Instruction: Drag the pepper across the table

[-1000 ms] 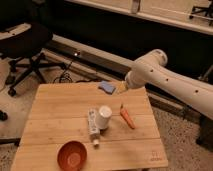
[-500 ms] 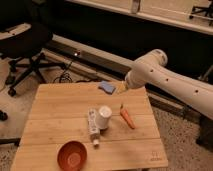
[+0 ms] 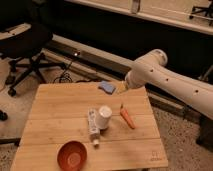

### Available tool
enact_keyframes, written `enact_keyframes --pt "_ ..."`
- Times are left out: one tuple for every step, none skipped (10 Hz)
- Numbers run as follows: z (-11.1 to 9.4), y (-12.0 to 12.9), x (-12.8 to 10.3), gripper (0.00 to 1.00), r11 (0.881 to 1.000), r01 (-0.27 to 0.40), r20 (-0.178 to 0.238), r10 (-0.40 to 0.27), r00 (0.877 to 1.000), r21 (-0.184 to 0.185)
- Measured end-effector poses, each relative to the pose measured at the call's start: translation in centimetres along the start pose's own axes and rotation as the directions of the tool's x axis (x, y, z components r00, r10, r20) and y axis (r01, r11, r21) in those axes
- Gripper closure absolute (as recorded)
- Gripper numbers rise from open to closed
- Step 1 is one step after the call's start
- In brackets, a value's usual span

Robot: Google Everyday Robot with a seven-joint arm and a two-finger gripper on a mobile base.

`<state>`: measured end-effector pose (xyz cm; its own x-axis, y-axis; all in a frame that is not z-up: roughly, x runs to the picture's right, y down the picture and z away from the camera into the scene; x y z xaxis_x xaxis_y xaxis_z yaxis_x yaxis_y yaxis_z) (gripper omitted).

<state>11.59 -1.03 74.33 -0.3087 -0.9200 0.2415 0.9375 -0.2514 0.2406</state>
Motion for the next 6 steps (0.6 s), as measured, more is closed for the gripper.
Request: enact_keyframes --pt "0.0 0.0 0.0 0.20 1.000 0.000 0.000 0.000 1.000 0.000" --pt "0.1 0.0 0.0 0.20 1.000 0.001 -0.003 -0.001 1.000 -0.001" --pt "1.0 0.1 -0.1 0.20 1.000 0.017 -0.011 -0.017 1.000 0.001" --pt "2.0 0.2 -0.4 0.20 0.999 0.041 -0.016 -0.041 0.999 0.006" --pt "3.4 0.2 -1.0 0.20 0.997 0.071 -0.016 -0.071 0.997 0.009" --pt "4.5 0.3 -1.7 0.20 0.995 0.096 -0.010 -0.096 0.995 0.009"
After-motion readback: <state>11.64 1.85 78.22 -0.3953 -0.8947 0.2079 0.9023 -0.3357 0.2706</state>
